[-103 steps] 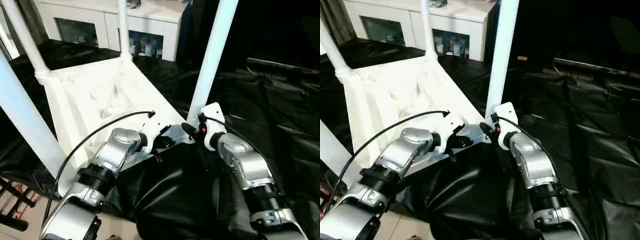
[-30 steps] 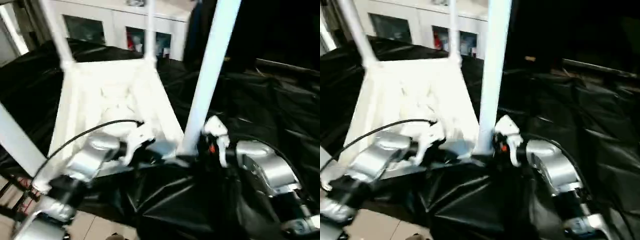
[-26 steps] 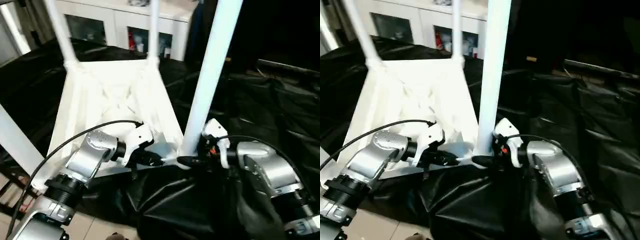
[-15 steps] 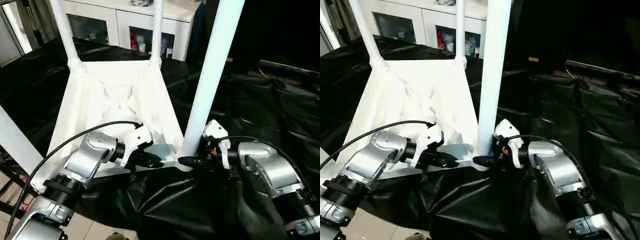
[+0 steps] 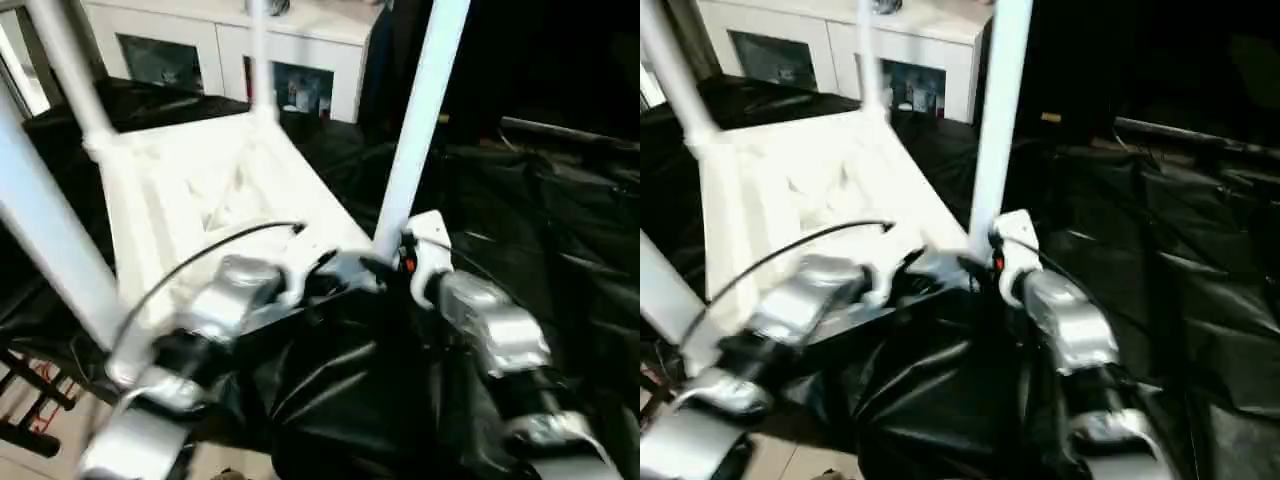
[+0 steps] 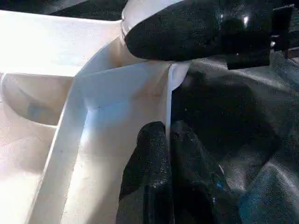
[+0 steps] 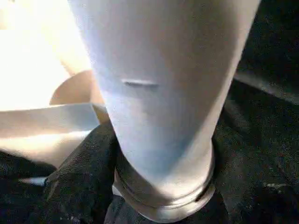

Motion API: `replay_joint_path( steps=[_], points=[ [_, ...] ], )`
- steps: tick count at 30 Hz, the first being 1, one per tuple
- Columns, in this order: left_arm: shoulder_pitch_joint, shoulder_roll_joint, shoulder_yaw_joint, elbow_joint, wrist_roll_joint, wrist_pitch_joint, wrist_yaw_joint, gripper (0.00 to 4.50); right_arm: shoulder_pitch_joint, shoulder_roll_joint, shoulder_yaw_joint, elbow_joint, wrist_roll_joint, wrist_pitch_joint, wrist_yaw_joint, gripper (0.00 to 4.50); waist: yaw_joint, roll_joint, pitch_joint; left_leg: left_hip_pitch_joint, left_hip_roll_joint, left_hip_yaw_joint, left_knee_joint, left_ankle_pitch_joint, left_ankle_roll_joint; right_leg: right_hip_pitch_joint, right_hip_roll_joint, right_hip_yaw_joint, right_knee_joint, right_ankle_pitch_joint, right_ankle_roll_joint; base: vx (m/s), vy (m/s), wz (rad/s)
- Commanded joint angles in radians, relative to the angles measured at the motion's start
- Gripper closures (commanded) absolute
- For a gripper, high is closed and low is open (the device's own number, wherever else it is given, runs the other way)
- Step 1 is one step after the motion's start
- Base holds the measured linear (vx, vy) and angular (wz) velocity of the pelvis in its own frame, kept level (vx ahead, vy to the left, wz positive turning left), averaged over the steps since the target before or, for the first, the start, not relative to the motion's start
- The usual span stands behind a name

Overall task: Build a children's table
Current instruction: Rotate leg to tighten

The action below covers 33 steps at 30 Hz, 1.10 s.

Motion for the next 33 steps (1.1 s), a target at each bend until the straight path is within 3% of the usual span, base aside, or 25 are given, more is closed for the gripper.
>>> replay_joint_path(
  steps=[1, 3, 6, 9, 14, 16, 18, 21, 22, 26, 33],
  points=[
    [-0.037, -0.07, 0.004, -0.043, -0.049, -0.055, -0.007, 4.5, 0.0, 0.071, 0.074, 0.003, 0.038, 0.022, 0.071, 1.14, 0.003, -0.004, -0.07, 0.003, 0.014, 0.002, -0.069, -0.161, 0.023, 0.056, -0.046, 0.043, -0.064, -0.22, -0.182, 0.0, 0.0, 0.0],
    [-0.026, -0.053, -0.007, -0.047, -0.047, -0.063, -0.036, 4.5, 0.004, 0.053, 0.085, -0.01, 0.038, 0.019, 0.1, 0.77, 0.003, -0.003, -0.07, 0.002, 0.014, 0.003, -0.068, -0.149, 0.031, 0.058, -0.046, 0.044, -0.062, -0.201, -0.191, 0.0, 0.0, 0.0],
    [-0.013, -0.027, -0.019, -0.059, -0.047, -0.069, -0.07, 4.5, 0.011, 0.018, 0.106, -0.026, 0.03, 0.009, 0.148, 0.63, 0.003, -0.003, -0.068, 0.004, 0.015, 0.003, -0.069, -0.17, 0.035, 0.058, -0.047, 0.043, -0.066, -0.233, -0.189, 0.0, 0.0, 0.0],
    [0.018, 0.031, -0.038, -0.104, -0.06, -0.069, -0.161, 4.5, 0.031, -0.08, 0.162, -0.07, 0.014, -0.007, 0.28, 0.27, 0.004, -0.005, -0.066, 0.003, 0.017, 0.002, -0.071, -0.191, 0.036, 0.06, -0.048, 0.042, -0.069, -0.27, -0.175, 0.0, 0.0, 0.0],
    [0.051, 0.115, -0.066, -0.145, -0.07, -0.103, -0.296, 4.5, 0.058, -0.212, 0.197, -0.139, 0.039, -0.015, 0.479, 0.27, 0.006, -0.002, -0.064, 0.007, 0.021, 0.001, -0.072, -0.217, 0.039, 0.055, -0.048, 0.044, -0.072, -0.294, -0.175, 0.0, 0.0, 0.0],
    [0.055, 0.126, -0.071, -0.146, -0.07, -0.113, -0.316, 4.5, 0.061, -0.23, 0.201, -0.146, 0.04, -0.017, 0.505, 0.27, 0.01, -0.002, -0.063, 0.015, 0.023, 0.005, -0.071, -0.227, 0.039, 0.046, -0.048, 0.047, -0.073, -0.293, -0.186, 0.0, 0.0, 0.0],
    [0.066, 0.151, -0.08, -0.164, -0.084, -0.11, -0.371, 4.5, 0.065, -0.261, 0.201, -0.155, 0.042, -0.024, 0.547, 0.27, 0.012, -0.004, -0.062, 0.008, 0.023, 0.003, -0.073, -0.224, 0.033, 0.052, -0.048, 0.046, -0.069, -0.297, -0.186, 0.0, 0.0, 0.0],
    [0.089, 0.192, -0.093, -0.209, -0.116, -0.112, -0.466, 4.5, 0.065, -0.299, 0.2, -0.165, 0.063, -0.02, 0.598, 0.27, 0.015, -0.004, -0.063, 0.009, 0.025, 0.002, -0.073, -0.221, 0.034, 0.052, -0.05, 0.047, -0.068, -0.296, -0.188, 0.0, 0.0, 0.0],
    [0.093, 0.203, -0.096, -0.219, -0.119, -0.117, -0.485, 4.5, 0.064, -0.307, 0.2, -0.166, 0.067, -0.017, 0.61, 0.53, 0.018, -0.002, -0.064, 0.011, 0.025, 0.003, -0.072, -0.216, 0.034, 0.05, -0.049, 0.047, -0.068, -0.288, -0.191, 0.0, 0.0, 0.0],
    [0.095, 0.215, -0.097, -0.227, -0.124, -0.115, -0.504, 4.5, 0.069, -0.314, 0.204, -0.174, 0.067, -0.016, 0.632, 0.79, 0.026, -0.003, -0.063, 0.011, 0.025, 0.005, -0.072, -0.208, 0.03, 0.05, -0.049, 0.048, -0.064, -0.269, -0.2, 0.0, 0.0, 0.0],
    [0.097, 0.214, -0.099, -0.231, -0.12, -0.107, -0.505, 4.5, 0.099, -0.295, 0.22, -0.21, 0.093, -0.007, 0.646, 1.45, 0.027, -0.005, -0.065, 0.01, 0.024, 0.004, -0.072, -0.2, 0.025, 0.052, -0.05, 0.048, -0.064, -0.278, -0.186, 0.0, 0.0, 0.0]
  ],
)
